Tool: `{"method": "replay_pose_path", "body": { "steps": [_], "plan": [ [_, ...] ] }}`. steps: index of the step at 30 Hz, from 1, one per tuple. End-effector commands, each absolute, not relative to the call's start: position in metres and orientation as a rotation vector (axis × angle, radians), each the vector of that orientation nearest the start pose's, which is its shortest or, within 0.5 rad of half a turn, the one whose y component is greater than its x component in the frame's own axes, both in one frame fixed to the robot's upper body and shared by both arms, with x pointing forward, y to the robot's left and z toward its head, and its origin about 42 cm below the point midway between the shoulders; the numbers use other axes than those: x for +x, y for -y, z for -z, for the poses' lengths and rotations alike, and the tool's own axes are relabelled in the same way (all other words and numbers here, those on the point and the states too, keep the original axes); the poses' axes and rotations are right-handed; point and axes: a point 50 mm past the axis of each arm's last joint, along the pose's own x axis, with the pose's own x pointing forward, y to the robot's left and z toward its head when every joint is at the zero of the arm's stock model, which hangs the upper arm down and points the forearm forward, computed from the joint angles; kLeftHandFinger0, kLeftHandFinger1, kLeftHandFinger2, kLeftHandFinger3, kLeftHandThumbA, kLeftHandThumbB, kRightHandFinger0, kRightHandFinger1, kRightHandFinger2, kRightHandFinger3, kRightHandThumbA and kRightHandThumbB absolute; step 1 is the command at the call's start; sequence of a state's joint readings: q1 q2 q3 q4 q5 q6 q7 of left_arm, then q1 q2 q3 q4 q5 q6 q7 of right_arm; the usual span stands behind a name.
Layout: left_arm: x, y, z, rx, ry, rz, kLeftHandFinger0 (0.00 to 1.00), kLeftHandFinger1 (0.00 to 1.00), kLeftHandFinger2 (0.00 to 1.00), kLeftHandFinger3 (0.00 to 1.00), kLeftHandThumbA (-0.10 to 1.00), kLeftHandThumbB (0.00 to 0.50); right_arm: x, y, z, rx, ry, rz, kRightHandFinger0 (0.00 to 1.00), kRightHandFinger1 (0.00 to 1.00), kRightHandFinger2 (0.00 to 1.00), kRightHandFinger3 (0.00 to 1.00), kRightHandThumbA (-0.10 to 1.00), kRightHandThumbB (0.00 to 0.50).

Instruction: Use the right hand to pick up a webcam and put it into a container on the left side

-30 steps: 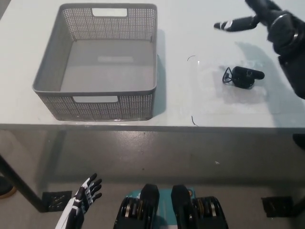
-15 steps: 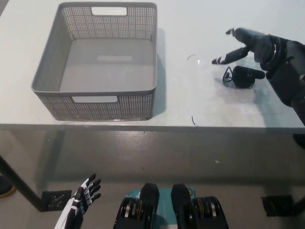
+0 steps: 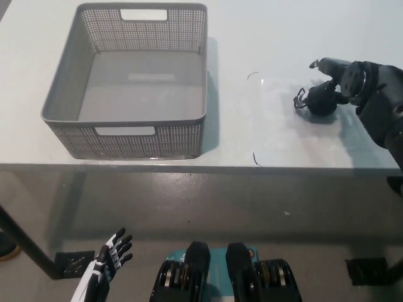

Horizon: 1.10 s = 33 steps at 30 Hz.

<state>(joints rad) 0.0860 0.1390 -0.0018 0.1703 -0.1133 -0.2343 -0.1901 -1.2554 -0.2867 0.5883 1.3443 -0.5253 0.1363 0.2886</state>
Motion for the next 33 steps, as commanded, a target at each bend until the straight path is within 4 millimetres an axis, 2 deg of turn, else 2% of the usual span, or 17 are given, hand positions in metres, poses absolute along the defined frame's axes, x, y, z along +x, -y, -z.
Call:
{"method": "replay_pose_path", "body": {
  "steps": [1, 7, 9, 15, 24, 28, 31, 32, 33],
  "plan": [
    [0.248, -0.259, -0.054, 0.019, 0.026, 0.160, 1.00, 1.00, 1.00, 1.00, 1.00, 0.041, 0.597, 0.238, -0.321, -1.392, -0.331, -0.231, 1.00, 1.00, 1.00, 1.00, 0.81, 0.500],
    [0.250, -0.260, -0.053, 0.012, 0.026, 0.156, 1.00, 1.00, 1.00, 1.00, 1.00, 0.042, 0.594, 0.244, -0.304, -1.392, -0.373, -0.248, 1.00, 1.00, 1.00, 1.00, 0.79, 0.479],
    [0.251, -0.260, -0.052, 0.019, 0.033, 0.157, 1.00, 1.00, 1.00, 1.00, 1.00, 0.024, 0.593, 0.244, -0.298, -1.398, -0.376, -0.249, 1.00, 1.00, 1.00, 1.00, 0.79, 0.465],
    [0.250, -0.259, -0.051, 0.018, 0.027, 0.152, 1.00, 1.00, 1.00, 1.00, 1.00, 0.027, 0.588, 0.241, -0.278, -1.371, -0.368, -0.246, 1.00, 1.00, 1.00, 1.00, 0.79, 0.500],
    [0.252, -0.259, -0.052, 0.013, 0.026, 0.152, 1.00, 1.00, 1.00, 1.00, 1.00, 0.010, 0.583, 0.235, -0.260, -1.363, -0.368, -0.253, 1.00, 1.00, 1.00, 1.00, 0.79, 0.497],
    [0.251, -0.258, -0.051, 0.018, 0.024, 0.154, 1.00, 1.00, 1.00, 1.00, 1.00, 0.002, 0.582, 0.234, -0.255, -1.344, -0.368, -0.259, 1.00, 1.00, 1.00, 1.00, 0.76, 0.458],
    [0.252, -0.258, -0.052, 0.016, 0.024, 0.153, 1.00, 1.00, 1.00, 1.00, 1.00, 0.000, 0.582, 0.234, -0.254, -1.298, -0.341, -0.237, 1.00, 1.00, 1.00, 1.00, 0.66, 0.434],
    [0.253, -0.258, -0.053, 0.016, 0.027, 0.154, 1.00, 1.00, 1.00, 1.00, 1.00, 0.000, 0.582, 0.235, -0.254, -1.288, -0.306, -0.222, 1.00, 1.00, 1.00, 1.00, 0.58, 0.378],
    [0.254, -0.259, -0.053, 0.018, 0.028, 0.153, 1.00, 1.00, 1.00, 1.00, 1.00, 0.000, 0.582, 0.236, -0.255, -1.274, -0.248, -0.187, 0.86, 1.00, 1.00, 1.00, 0.37, 0.310]
  ]
}}
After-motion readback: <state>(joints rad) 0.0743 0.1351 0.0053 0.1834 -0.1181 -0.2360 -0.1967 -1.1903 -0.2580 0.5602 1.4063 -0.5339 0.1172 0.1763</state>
